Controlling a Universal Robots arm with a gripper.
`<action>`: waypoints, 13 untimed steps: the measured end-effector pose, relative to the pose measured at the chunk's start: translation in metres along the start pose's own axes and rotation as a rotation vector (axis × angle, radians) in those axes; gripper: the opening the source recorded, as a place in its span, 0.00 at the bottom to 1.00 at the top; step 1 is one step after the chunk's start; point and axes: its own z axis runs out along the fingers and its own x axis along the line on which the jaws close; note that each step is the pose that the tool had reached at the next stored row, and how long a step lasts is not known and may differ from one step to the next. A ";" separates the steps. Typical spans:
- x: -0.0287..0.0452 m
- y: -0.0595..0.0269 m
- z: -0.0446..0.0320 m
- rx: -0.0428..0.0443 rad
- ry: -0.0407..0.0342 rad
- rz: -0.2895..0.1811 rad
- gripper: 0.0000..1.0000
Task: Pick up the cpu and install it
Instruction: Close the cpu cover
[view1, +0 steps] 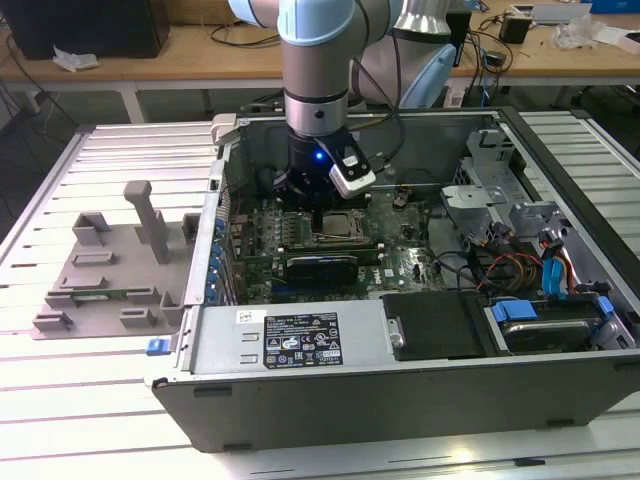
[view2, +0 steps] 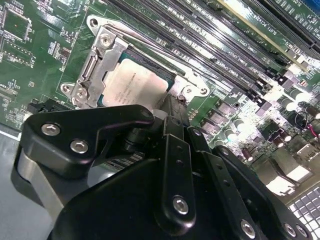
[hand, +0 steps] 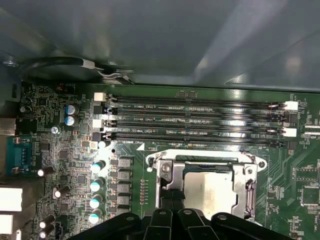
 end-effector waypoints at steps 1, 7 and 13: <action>0.0000 0.0000 0.0007 0.0000 -0.0001 0.000 0.11; 0.0015 0.0000 0.0037 0.0006 0.0002 0.000 0.11; 0.0071 0.0002 0.0049 0.0014 -0.0019 0.000 0.11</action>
